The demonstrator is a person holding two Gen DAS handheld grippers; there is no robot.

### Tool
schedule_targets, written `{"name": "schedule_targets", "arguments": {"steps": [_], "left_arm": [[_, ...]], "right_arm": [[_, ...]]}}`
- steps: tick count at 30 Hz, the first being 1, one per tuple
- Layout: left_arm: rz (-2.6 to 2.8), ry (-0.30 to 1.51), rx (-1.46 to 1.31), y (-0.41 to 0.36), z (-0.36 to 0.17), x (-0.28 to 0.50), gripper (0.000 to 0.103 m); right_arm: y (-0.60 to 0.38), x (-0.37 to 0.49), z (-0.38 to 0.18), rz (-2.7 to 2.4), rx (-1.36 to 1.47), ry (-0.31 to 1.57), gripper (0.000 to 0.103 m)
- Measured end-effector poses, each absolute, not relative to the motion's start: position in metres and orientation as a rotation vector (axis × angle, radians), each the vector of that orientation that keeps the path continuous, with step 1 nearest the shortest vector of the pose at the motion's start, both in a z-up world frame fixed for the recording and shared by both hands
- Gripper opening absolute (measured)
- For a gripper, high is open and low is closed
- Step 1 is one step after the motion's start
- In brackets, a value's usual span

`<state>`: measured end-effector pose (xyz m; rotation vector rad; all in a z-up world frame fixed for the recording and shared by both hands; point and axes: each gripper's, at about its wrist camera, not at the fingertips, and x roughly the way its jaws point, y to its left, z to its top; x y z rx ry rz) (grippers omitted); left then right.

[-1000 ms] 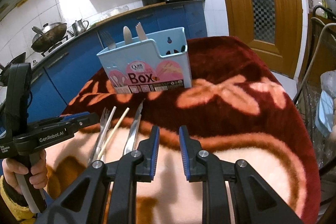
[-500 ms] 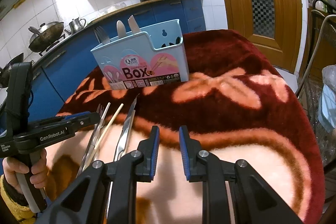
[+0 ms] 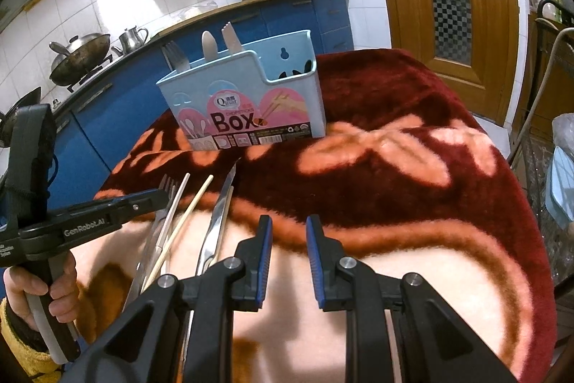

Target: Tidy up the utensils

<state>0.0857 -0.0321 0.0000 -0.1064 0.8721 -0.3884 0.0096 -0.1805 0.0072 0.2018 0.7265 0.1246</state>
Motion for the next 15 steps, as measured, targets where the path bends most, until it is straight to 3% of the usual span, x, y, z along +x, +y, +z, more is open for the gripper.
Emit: {"name": "schedule_targets", "arguments": {"steps": [15], "left_arm": [[-0.343,0.927,-0.154,0.003,-0.013,0.087,0.007]], "right_arm": [[-0.158,0.029,0.011,0.206,0.154,0.803,0.025]]}}
